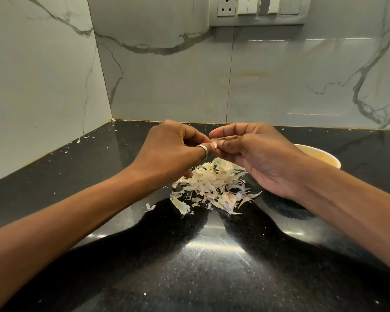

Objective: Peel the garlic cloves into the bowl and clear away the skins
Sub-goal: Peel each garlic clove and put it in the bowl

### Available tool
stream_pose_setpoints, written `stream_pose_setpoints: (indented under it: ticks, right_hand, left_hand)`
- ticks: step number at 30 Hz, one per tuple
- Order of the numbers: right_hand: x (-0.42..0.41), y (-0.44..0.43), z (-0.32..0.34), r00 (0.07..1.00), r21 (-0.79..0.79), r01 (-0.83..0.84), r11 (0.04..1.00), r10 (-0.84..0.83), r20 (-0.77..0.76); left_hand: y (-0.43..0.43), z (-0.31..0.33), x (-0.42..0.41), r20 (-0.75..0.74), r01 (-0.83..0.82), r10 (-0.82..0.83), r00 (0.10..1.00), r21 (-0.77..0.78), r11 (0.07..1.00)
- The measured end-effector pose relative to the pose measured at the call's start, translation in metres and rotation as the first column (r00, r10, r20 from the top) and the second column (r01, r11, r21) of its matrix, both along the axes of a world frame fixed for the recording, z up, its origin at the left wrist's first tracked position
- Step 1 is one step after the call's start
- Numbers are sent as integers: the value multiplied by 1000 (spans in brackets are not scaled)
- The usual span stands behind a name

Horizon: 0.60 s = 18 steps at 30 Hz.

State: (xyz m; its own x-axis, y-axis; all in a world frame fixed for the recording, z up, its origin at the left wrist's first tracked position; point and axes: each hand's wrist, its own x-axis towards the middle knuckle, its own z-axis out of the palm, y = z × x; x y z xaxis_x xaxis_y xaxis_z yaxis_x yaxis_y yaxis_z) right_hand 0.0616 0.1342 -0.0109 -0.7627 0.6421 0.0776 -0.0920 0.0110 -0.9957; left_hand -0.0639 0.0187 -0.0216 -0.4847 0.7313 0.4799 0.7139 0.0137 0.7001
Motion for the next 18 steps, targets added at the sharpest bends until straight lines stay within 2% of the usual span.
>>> stream_pose_setpoints:
  ticks: [9,18]
  right_hand:
    - [0,-2,-1,999,28,30,999,-31,21]
    - [-2,-4,-4,1000,16,12,1000,-12,-18]
  left_hand:
    - [-1,-3,2,-319,-68,78,945,41,997]
    - [0,-5,1,-326,-90,96,941,34,995]
